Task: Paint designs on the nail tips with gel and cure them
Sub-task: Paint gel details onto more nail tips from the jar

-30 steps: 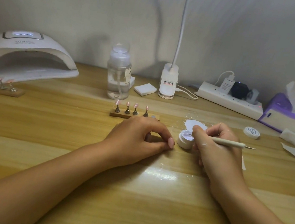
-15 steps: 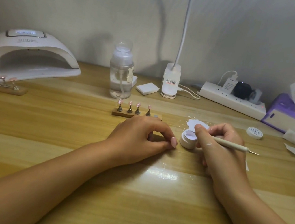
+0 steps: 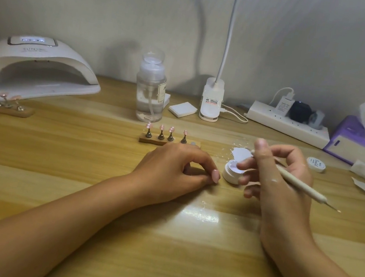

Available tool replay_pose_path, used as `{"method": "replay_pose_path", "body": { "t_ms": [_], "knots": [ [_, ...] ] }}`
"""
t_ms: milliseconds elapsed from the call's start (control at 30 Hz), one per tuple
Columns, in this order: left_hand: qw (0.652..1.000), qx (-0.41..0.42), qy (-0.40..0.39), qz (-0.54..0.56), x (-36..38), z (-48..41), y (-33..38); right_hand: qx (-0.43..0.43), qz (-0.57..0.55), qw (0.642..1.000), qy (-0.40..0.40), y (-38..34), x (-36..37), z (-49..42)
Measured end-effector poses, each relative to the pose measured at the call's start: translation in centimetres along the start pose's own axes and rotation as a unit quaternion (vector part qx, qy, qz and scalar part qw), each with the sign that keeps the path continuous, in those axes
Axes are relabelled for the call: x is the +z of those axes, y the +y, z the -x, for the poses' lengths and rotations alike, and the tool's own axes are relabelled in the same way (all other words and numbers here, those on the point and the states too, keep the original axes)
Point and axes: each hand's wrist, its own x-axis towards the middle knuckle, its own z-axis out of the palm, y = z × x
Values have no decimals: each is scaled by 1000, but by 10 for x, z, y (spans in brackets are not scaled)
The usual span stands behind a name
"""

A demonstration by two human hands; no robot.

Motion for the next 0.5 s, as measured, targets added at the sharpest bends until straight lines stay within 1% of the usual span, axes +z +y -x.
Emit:
{"method": "replay_pose_path", "body": {
  "t_ms": [67, 167, 333, 500],
  "knots": [
    [1000, 5, 2, -1, 0, 0, 0, 41, 9, 999, -32, 0, 4, 4],
    [1000, 7, 4, -2, 0, 0, 0, 77, 21, 996, -37, 1, 5, 5],
    [1000, 5, 2, 3, 1, -1, -1, 72, 72, 994, -48, 3, 7, 4],
    [1000, 5, 1, 11, 1, -1, -2, 78, 74, 992, -61, 3, 7, 4]
  ]
}}
